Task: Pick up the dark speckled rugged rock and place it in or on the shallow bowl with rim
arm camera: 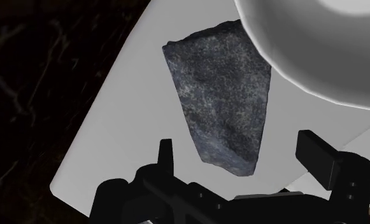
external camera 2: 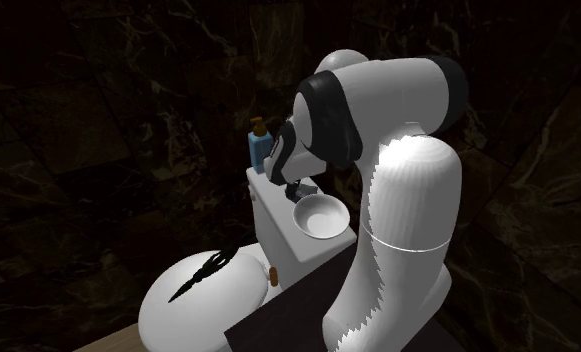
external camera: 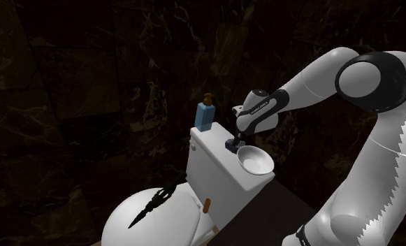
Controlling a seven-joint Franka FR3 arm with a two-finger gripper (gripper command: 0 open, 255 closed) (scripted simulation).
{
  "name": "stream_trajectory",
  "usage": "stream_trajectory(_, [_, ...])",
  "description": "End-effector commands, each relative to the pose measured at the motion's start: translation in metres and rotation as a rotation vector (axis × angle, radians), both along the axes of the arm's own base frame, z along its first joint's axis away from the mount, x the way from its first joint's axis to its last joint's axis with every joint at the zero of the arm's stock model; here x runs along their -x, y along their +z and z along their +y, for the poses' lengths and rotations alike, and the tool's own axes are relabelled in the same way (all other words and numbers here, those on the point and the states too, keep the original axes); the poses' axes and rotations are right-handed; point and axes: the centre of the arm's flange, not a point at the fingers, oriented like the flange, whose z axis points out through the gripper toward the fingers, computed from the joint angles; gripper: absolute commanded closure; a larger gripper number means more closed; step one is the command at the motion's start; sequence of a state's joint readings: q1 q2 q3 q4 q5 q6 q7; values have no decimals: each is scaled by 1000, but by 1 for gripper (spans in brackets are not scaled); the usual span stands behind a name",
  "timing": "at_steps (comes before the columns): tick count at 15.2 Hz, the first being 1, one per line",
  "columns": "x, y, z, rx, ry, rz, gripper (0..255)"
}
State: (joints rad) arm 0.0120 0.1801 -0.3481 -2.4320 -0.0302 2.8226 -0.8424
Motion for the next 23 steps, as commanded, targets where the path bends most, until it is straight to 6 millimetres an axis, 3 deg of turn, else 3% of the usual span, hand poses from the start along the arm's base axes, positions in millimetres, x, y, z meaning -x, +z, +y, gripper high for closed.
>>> stream_trajectory(1, [-3,-10,1,-3,2,2,0])
stream_trajectory(6, [-7,-33,-3,-3,2,2,0])
stream_trajectory(13, [-7,-33,-3,-3,2,2,0])
stream_trajectory(14, [-7,-33,-3,-3,2,2,255])
stream_trajectory(23, [-7,-33,-3,-3,2,2,255])
